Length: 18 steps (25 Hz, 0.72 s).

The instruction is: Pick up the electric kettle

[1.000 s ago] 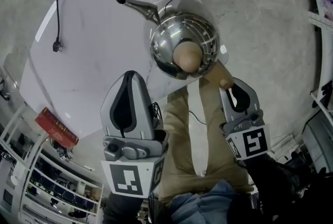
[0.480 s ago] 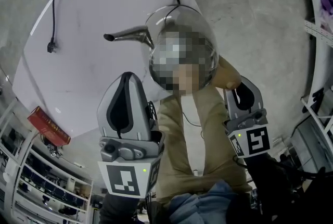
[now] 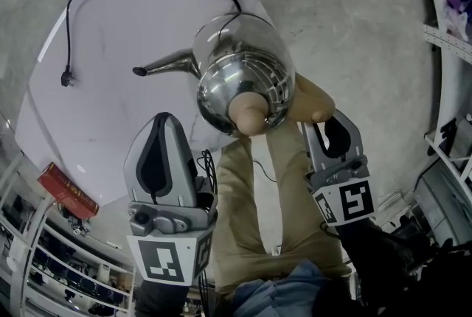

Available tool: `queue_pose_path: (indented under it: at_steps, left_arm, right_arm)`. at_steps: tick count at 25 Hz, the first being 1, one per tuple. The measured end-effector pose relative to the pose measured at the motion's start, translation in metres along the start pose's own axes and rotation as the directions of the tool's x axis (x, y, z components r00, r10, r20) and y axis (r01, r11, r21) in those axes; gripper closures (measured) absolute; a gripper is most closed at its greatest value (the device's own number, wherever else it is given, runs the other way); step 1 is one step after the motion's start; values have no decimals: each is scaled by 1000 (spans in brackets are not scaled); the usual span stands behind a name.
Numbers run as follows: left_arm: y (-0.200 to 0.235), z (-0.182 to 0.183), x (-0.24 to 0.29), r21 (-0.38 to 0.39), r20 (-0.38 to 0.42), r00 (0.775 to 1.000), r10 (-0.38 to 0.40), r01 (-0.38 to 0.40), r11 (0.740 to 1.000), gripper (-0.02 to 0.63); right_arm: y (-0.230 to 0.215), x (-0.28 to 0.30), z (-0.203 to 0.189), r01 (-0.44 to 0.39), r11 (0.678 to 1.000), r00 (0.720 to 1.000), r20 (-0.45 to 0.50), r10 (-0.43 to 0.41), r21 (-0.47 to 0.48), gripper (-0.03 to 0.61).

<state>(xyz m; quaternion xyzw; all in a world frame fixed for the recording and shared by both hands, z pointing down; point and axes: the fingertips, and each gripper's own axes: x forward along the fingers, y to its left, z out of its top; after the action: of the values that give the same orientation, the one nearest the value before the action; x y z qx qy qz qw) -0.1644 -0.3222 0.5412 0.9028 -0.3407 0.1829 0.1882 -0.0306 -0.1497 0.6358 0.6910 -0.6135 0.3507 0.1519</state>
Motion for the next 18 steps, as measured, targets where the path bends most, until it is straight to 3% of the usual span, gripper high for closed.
queue_pose_path:
  at_steps: [10, 18]
  left_arm:
    - [0, -16, -5, 35, -13, 998, -63, 63, 997, 563]
    - [11, -19, 0, 33, -14, 998, -63, 64, 997, 563]
  right_arm:
    - [2, -13, -21, 120, 990, 990, 58, -125, 79, 340]
    - [-2, -4, -16, 142, 987, 985, 86, -148, 73, 283]
